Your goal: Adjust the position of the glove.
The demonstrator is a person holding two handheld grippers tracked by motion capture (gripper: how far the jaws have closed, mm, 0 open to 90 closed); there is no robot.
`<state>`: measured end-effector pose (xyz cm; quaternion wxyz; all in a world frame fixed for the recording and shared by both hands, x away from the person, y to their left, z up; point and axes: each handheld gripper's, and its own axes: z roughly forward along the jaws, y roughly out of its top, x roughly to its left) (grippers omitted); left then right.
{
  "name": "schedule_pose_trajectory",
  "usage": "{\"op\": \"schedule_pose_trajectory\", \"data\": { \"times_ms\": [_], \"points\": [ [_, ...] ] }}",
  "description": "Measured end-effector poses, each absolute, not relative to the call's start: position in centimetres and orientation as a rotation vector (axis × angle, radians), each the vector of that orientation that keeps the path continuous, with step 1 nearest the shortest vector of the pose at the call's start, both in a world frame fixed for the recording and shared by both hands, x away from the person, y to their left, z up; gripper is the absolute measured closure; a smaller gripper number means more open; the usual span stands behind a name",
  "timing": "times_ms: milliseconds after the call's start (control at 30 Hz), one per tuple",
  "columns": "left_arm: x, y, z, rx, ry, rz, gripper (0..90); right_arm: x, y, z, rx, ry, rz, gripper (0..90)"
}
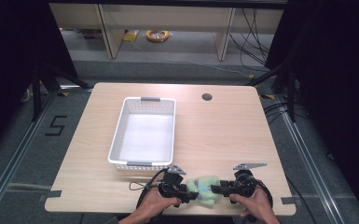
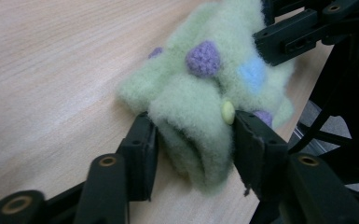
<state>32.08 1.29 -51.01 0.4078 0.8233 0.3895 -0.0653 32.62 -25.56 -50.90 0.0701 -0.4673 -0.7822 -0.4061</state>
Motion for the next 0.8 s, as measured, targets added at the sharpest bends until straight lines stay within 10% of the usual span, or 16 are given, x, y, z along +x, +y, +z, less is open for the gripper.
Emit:
{"op": "schedule_pose_trajectory", "data": {
  "times_ms": [800],
  "points": [
    [31.9, 2.5, -50.3, 2.050, 0.907, -0.188, 71.7, 31.9, -25.5, -50.3, -1.272, -2.307, -1.357, 76.0]
  ]
}}
